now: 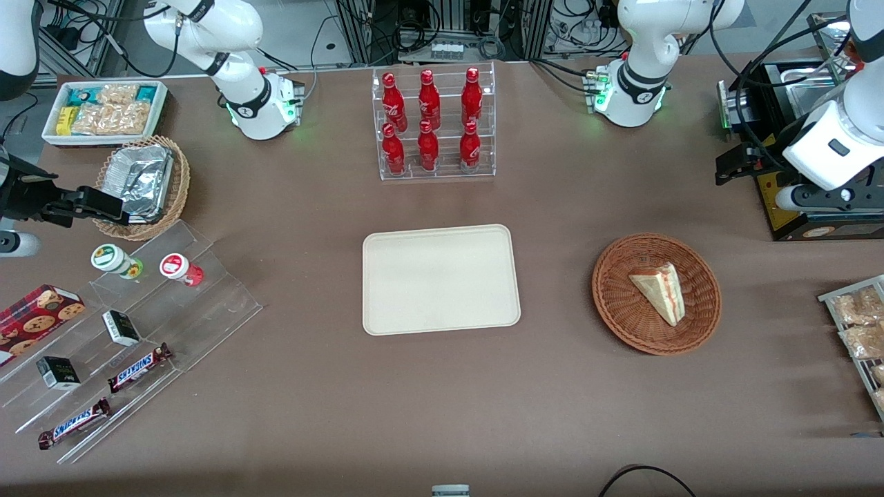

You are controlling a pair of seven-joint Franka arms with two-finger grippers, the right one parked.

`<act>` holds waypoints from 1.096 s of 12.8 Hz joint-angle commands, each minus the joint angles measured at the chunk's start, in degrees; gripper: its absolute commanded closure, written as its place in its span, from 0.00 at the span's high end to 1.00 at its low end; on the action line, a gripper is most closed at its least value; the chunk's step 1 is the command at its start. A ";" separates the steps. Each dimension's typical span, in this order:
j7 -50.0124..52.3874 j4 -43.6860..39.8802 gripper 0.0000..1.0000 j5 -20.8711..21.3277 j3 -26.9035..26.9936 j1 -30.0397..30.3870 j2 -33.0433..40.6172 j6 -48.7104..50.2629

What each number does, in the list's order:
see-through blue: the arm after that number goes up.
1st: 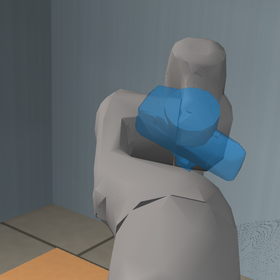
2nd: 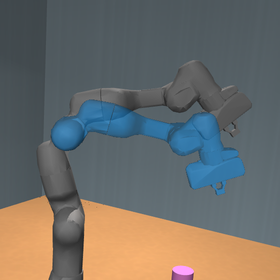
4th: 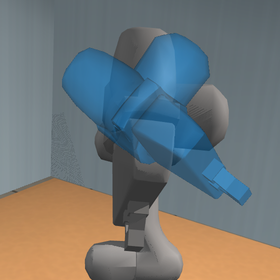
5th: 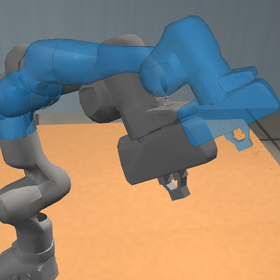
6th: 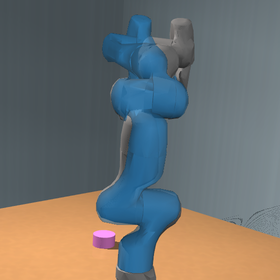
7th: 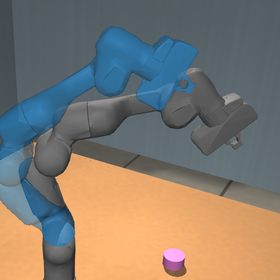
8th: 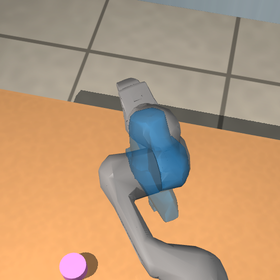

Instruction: Place sandwich from basket to tray

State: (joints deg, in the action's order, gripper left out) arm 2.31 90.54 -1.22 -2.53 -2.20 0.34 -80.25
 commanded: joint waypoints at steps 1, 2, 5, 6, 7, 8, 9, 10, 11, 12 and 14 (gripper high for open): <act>0.68 -0.63 1.00 0.34 -0.29 0.27 -0.16 -0.94; 0.59 -0.62 1.00 0.43 -0.29 0.35 -0.16 -1.13; 0.33 0.34 1.00 0.70 -0.29 0.27 -1.30 -3.76; 0.33 0.34 1.00 0.70 -0.29 0.27 -1.92 -4.12; 0.42 0.69 1.00 0.61 -0.29 0.27 -2.36 -4.47; 0.42 1.30 1.00 0.61 -0.29 0.27 -2.88 -4.99; 0.42 2.27 1.00 0.61 -0.29 0.27 -3.15 -6.13; 0.50 3.41 1.00 0.61 -0.29 0.27 -3.41 -7.71; 0.59 4.64 1.00 0.61 -0.29 0.27 -3.85 -9.29; 0.59 5.17 1.00 0.61 -0.29 0.27 -4.90 -10.44; 0.68 5.26 1.00 0.61 -0.29 0.27 -7.27 -12.28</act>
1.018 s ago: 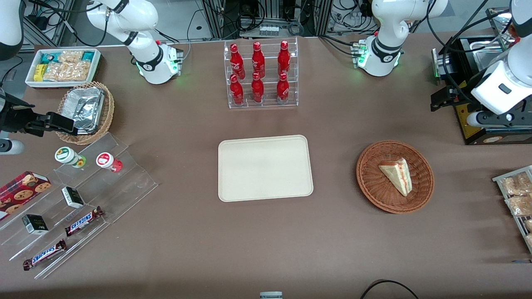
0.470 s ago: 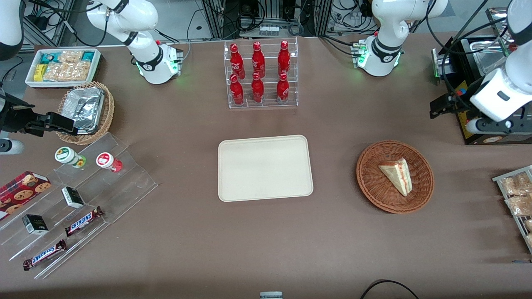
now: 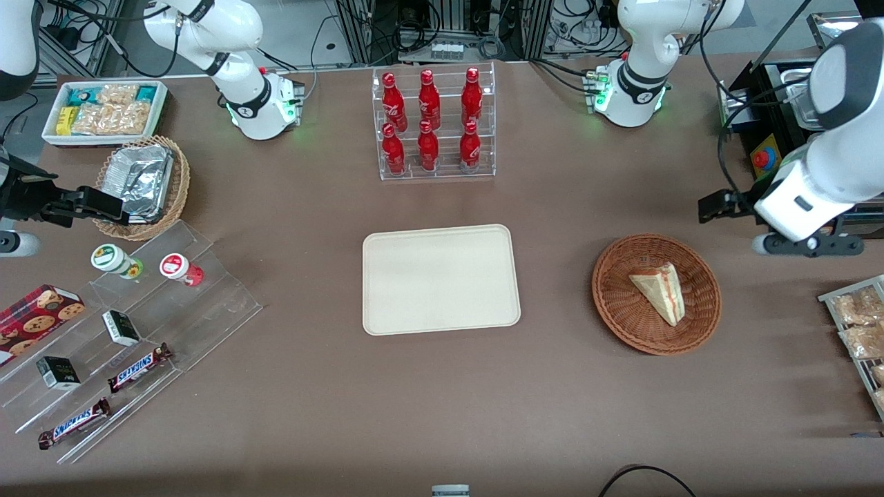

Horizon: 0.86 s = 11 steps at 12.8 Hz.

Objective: Place sandwich from basket to tray
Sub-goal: 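Move the open left gripper over the wrapped sandwich in the wicker basket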

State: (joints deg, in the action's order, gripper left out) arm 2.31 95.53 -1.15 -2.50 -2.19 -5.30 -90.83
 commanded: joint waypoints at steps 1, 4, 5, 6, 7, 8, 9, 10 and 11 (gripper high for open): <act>0.67 0.35 1.00 0.62 -0.31 0.26 -2.78 -2.59; 0.94 0.35 1.00 0.63 -0.40 0.08 -6.12 -5.93; 1.11 0.35 1.00 0.63 -0.40 -0.27 -7.17 -6.90; 2.16 0.35 1.00 0.63 -0.40 -0.45 -7.88 -7.95; 3.39 0.35 1.00 0.63 -0.48 -0.53 -8.49 -8.74; 3.57 0.35 1.00 0.71 -0.48 -0.54 -8.94 -8.93; 3.58 0.44 1.00 0.71 -0.57 -0.54 -9.03 -8.93; 3.66 0.44 1.00 0.63 -0.49 -0.45 -9.20 -9.02; 3.84 0.88 1.00 0.63 -0.48 -0.45 -9.55 -9.63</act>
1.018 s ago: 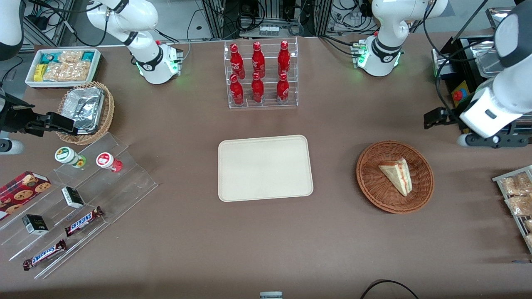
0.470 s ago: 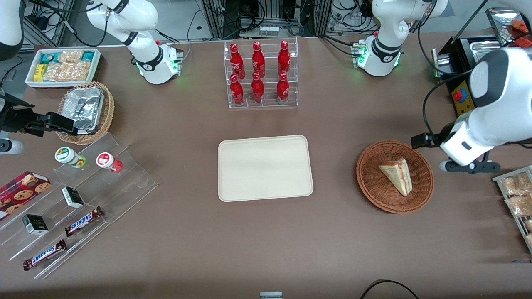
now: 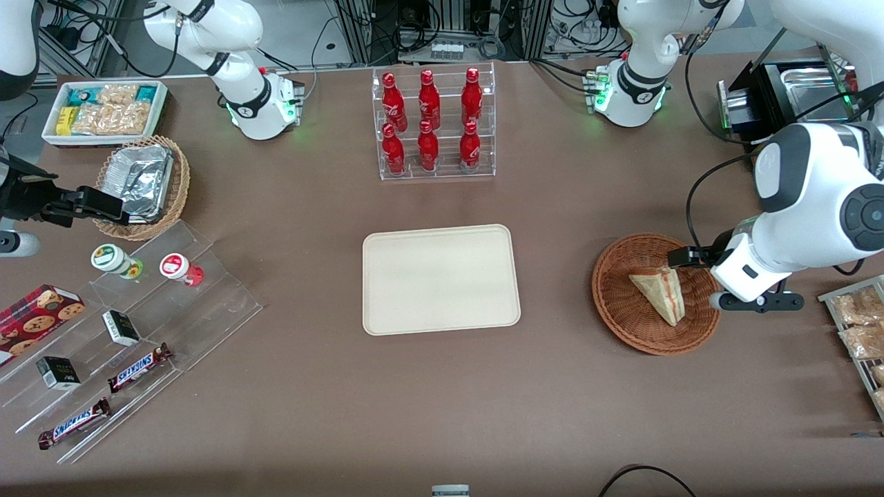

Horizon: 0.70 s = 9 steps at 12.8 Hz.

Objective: Place sandwich from basket to tray
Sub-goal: 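Move the open left gripper over the wrapped sandwich in the wicker basket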

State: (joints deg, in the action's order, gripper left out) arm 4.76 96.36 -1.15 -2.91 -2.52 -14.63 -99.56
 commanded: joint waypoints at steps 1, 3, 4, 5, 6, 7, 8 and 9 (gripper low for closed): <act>3.65 2.23 1.00 0.02 -0.08 0.14 0.13 -2.55; 9.29 6.80 1.00 0.10 -0.08 0.15 1.70 -6.77; 9.65 9.09 1.00 0.10 -0.08 0.15 2.67 -9.31; 10.09 11.20 1.00 0.01 -0.08 0.15 3.38 -11.43; 10.53 13.13 1.00 -0.08 -0.08 0.15 4.25 -13.54; 10.62 15.07 1.00 -0.17 -0.08 0.23 5.05 -15.56; 10.88 16.65 1.00 -0.25 -0.08 0.32 5.66 -17.32; 11.32 17.80 1.00 -0.34 0.00 0.50 6.10 -18.55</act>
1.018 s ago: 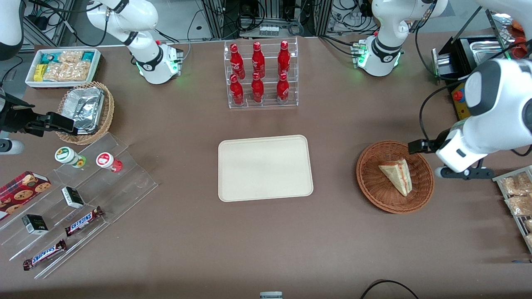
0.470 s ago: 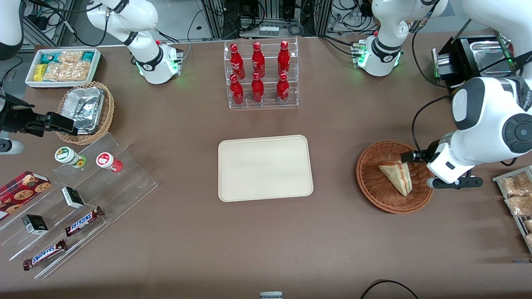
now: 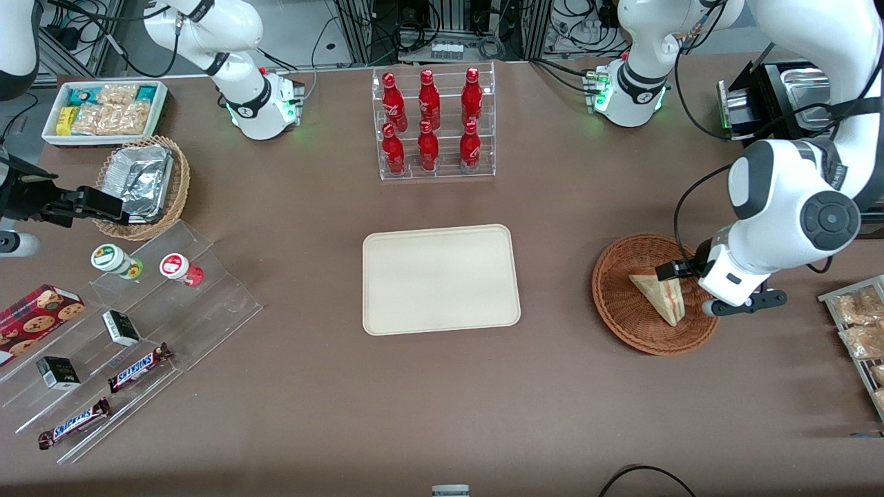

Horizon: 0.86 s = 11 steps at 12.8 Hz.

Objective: Place sandwich from basket to tray
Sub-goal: 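Move the open left gripper over the wrapped sandwich in the wicker basket, then lower the left gripper around the sandwich and close it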

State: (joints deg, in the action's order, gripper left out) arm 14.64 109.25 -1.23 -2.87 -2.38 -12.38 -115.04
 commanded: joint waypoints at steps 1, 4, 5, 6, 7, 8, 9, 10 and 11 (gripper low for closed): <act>3.01 5.79 1.00 -0.35 -0.03 0.36 4.03 -3.96; 13.02 8.33 1.00 -0.35 -0.03 0.36 4.21 -7.99; 14.61 9.13 1.00 -0.44 -0.03 0.36 4.38 -9.14; 15.24 10.09 1.00 -0.53 -0.03 0.45 4.47 -10.11; 15.68 10.80 1.00 -1.22 -0.03 0.45 4.73 -10.99; 16.29 11.93 1.00 -2.01 0.05 0.45 4.82 -12.56; 17.26 13.34 1.00 -2.11 0.06 0.45 5.17 -14.41; 17.27 15.01 1.00 -2.11 0.06 0.45 5.35 -16.51; 17.27 16.24 1.00 -2.11 0.06 0.45 5.35 -18.45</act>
State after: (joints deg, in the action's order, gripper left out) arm 30.88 121.12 -2.58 -2.67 -2.20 -9.50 -129.77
